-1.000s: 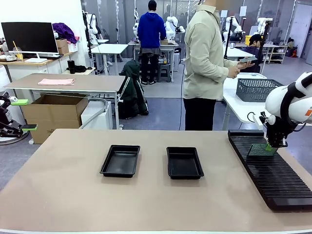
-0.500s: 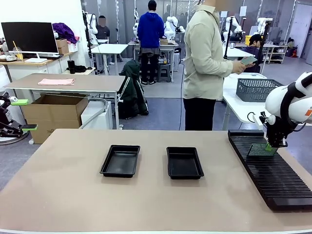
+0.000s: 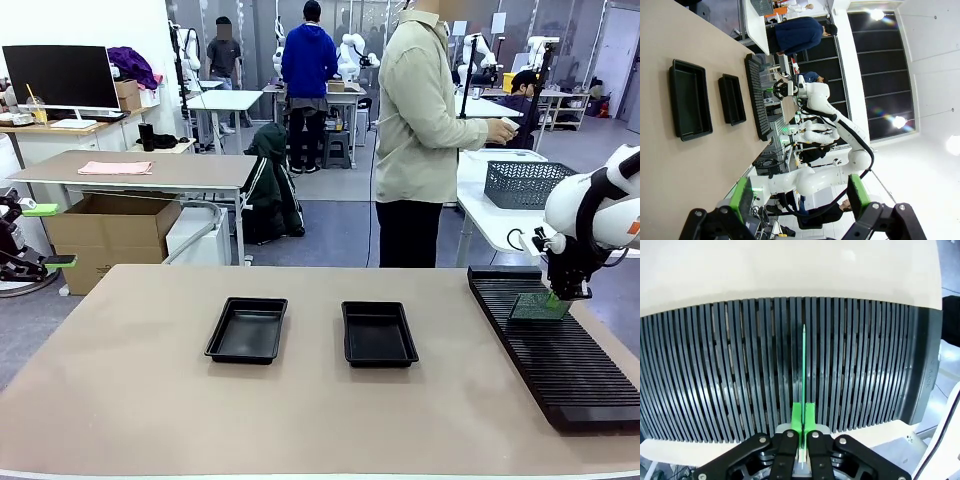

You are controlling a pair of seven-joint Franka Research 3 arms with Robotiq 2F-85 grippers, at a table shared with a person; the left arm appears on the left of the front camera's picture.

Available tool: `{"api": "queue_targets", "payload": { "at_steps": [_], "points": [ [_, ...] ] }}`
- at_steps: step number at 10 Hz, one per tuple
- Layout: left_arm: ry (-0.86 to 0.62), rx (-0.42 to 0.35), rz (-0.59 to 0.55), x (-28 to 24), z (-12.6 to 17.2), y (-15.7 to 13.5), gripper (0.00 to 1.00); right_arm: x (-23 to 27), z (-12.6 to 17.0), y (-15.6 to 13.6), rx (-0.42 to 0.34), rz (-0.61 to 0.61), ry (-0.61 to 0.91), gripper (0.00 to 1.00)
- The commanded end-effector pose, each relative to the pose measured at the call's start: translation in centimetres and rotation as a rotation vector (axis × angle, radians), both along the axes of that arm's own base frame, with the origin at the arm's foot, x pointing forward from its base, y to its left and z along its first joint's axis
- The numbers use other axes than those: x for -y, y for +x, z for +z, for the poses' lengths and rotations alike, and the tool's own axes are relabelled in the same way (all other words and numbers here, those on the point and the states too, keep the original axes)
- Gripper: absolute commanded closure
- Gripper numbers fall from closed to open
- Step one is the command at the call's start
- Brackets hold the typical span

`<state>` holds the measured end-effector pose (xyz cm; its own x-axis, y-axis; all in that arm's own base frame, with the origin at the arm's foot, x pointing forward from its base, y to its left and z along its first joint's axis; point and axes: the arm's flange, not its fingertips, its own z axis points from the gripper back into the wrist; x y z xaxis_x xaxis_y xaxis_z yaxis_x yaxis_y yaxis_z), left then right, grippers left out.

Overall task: Inspect and transfer BCBs to ESD trays.
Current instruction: Pick up the Blank PCB from the PCB Rack and place it in the left ESD tray.

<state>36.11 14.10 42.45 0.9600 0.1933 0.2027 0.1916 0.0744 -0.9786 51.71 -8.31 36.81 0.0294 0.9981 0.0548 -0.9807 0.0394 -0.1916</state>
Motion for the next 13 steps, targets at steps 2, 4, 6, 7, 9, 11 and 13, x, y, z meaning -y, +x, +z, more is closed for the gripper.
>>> {"api": "queue_targets", "payload": {
  "at_steps": [2, 4, 6, 7, 9, 11, 13],
  "points": [
    [-0.001, 0.000, 0.002, 0.0, 0.0, -0.1, 0.00, 0.3, 2.5, 0.3, -0.040, 0.002, -0.023, 0.98],
    [-0.001, 0.000, 0.002, 0.0, 0.0, -0.1, 0.00, 0.3, 4.3, 0.3, -0.050, -0.002, -0.032, 0.98],
    [-0.001, 0.000, 0.002, 0.0, 0.0, -0.1, 0.00, 0.2, 6.3, 0.0, -0.072, -0.018, -0.035, 0.98],
    [-0.001, 0.000, 0.002, 0.0, 0.0, -0.1, 0.00, 0.2, 7.7, -0.4, -0.079, -0.025, -0.030, 0.98],
    [-0.001, 0.000, 0.002, 0.0, 0.0, -0.1, 0.00, 0.0, 11.0, -1.7, -0.092, -0.039, -0.017, 0.98],
    [-0.001, 0.000, 0.002, 0.0, 0.0, -0.1, 0.00, -0.1, 14.2, -2.9, -0.115, -0.038, -0.010, 0.98],
    [-0.001, 0.000, 0.002, 0.0, 0.0, -0.1, 0.00, -0.3, 17.4, -4.2, -0.135, -0.040, -0.016, 0.98]
  ]
}}
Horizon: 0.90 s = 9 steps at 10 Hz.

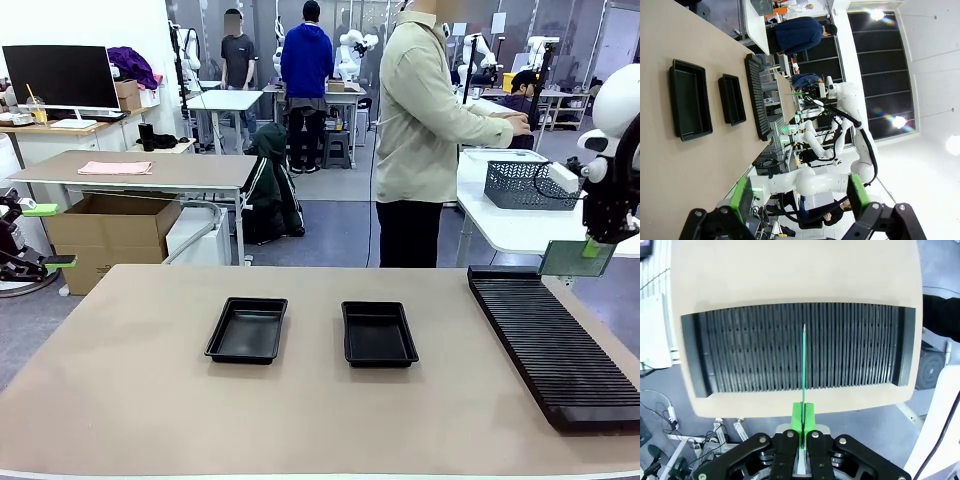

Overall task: Inspect and transfer BCBs to ESD trays.
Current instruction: Pick up the Blank PCB from the PCB Rack and place it in the left ESD tray.

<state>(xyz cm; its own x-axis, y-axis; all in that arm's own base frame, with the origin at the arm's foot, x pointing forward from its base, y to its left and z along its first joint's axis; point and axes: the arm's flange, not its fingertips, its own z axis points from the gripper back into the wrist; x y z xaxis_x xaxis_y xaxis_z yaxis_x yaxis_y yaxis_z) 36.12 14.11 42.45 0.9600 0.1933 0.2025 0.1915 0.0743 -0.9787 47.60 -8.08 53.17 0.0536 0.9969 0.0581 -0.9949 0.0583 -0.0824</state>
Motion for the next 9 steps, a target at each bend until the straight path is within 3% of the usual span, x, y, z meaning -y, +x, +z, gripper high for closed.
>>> {"api": "queue_targets", "payload": {
  "at_steps": [1, 4, 9],
  "points": [
    [-0.001, 0.000, 0.002, 0.0, 0.0, -0.1, 0.00, -0.2, 2.6, -0.6, -0.017, -0.039, -0.037, 0.98],
    [-0.001, 0.000, 0.002, 0.0, 0.0, -0.1, 0.00, -0.1, 6.0, -1.6, -0.006, -0.044, -0.035, 0.98],
    [-0.001, 0.000, 0.002, 0.0, 0.0, -0.1, 0.00, 0.8, 8.6, -2.3, 0.005, -0.059, -0.033, 0.98]
  ]
}}
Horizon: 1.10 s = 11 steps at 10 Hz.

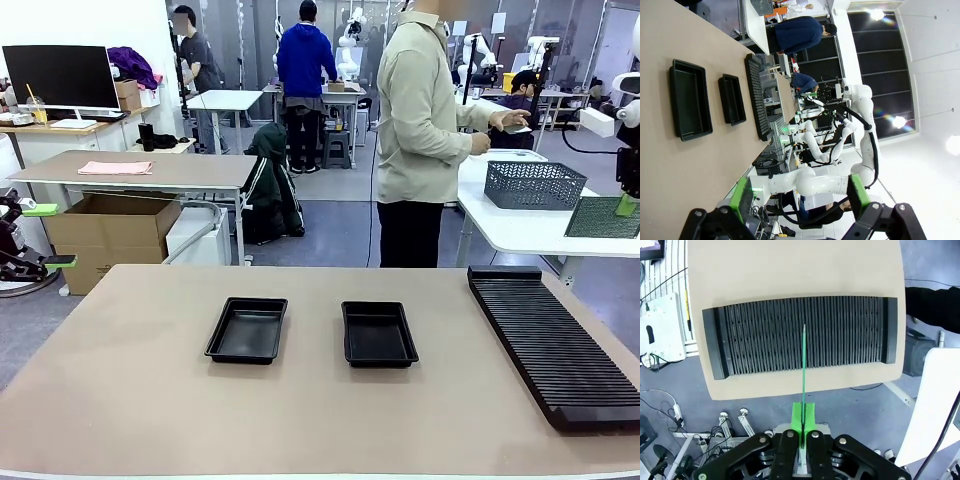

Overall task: Inspect and transfer BCBs to ESD trays.
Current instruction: Pick up the Blank PCB from the PCB Rack and place it in the left ESD tray.

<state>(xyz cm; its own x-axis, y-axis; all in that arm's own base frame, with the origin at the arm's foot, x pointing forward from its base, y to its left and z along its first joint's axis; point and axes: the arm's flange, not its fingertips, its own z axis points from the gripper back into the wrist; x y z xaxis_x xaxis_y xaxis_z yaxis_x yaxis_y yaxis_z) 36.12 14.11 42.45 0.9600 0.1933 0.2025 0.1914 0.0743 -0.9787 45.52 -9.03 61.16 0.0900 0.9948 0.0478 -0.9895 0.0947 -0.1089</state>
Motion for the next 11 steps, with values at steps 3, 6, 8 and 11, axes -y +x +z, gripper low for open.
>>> {"api": "queue_targets", "payload": {
  "at_steps": [3, 6, 8, 11],
  "points": [
    [-0.001, 0.000, 0.002, -0.04, 0.04, -0.08, 0.00, 0.17, 0.33, -0.07, -0.001, -0.003, 0.001, 0.98],
    [-0.001, 0.000, 0.002, -0.04, 0.04, -0.08, 0.00, 0.17, 0.33, -0.07, -0.001, -0.003, 0.001, 0.98],
    [-0.001, 0.000, 0.002, -0.04, 0.04, -0.08, 0.00, 0.17, 0.33, -0.07, -0.001, -0.003, 0.001, 0.98],
    [-0.001, 0.000, 0.002, -0.04, 0.04, -0.08, 0.00, 0.17, 0.33, -0.07, -0.001, -0.003, 0.001, 0.98]
  ]
}}
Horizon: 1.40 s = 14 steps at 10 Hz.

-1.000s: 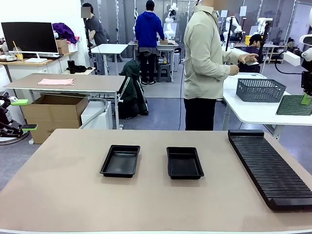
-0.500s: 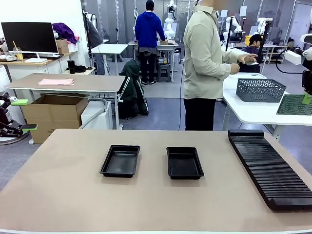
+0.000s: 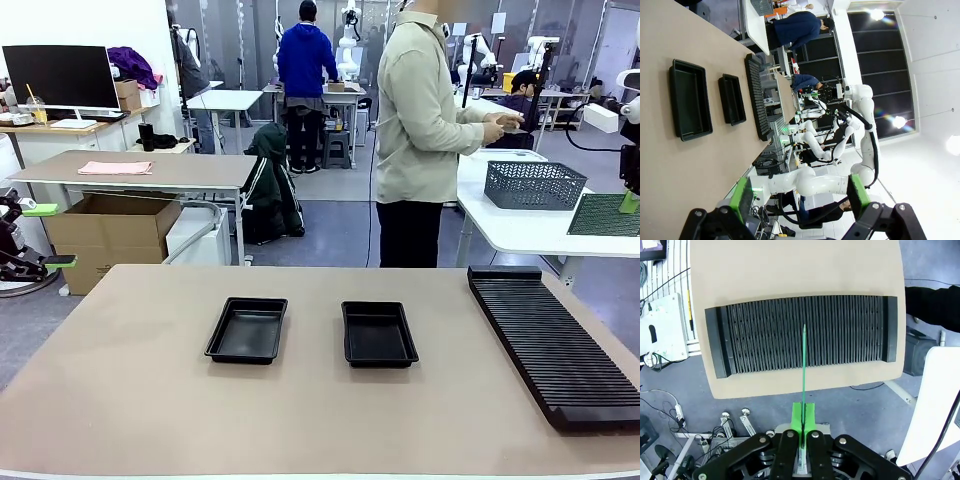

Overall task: Inspect and transfer BCBs to ESD trays.
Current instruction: Pick up the Blank PCB from the PCB Rack and place it in the left ESD tray.

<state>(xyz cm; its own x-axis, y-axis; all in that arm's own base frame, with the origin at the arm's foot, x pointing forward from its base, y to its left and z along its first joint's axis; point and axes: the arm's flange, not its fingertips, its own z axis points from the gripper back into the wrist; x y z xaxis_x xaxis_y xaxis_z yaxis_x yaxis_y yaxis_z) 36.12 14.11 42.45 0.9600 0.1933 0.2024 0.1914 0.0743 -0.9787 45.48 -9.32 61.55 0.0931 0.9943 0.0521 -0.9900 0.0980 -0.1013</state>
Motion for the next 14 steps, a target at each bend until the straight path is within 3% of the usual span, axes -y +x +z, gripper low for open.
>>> {"api": "queue_targets", "payload": {
  "at_steps": [1, 5, 9, 14],
  "points": [
    [-0.001, 0.000, 0.002, 0.0, 0.0, -0.1, 0.00, -0.1, -0.1, 0.0, 0.006, 0.000, -0.004, 0.98],
    [-0.001, 0.000, 0.002, 0.0, 0.0, -0.1, 0.00, 0.0, 0.0, 0.0, 0.000, 0.000, 0.000, 0.98],
    [-0.001, 0.000, 0.002, 0.0, 0.0, -0.1, 0.00, -4.3, 0.4, 0.0, -0.023, -0.198, 0.112, 0.98],
    [-0.001, 0.000, 0.002, 0.0, 0.0, -0.1, 0.00, -10.1, -0.6, -1.5, -0.119, -0.497, 0.269, 0.98]
  ]
}}
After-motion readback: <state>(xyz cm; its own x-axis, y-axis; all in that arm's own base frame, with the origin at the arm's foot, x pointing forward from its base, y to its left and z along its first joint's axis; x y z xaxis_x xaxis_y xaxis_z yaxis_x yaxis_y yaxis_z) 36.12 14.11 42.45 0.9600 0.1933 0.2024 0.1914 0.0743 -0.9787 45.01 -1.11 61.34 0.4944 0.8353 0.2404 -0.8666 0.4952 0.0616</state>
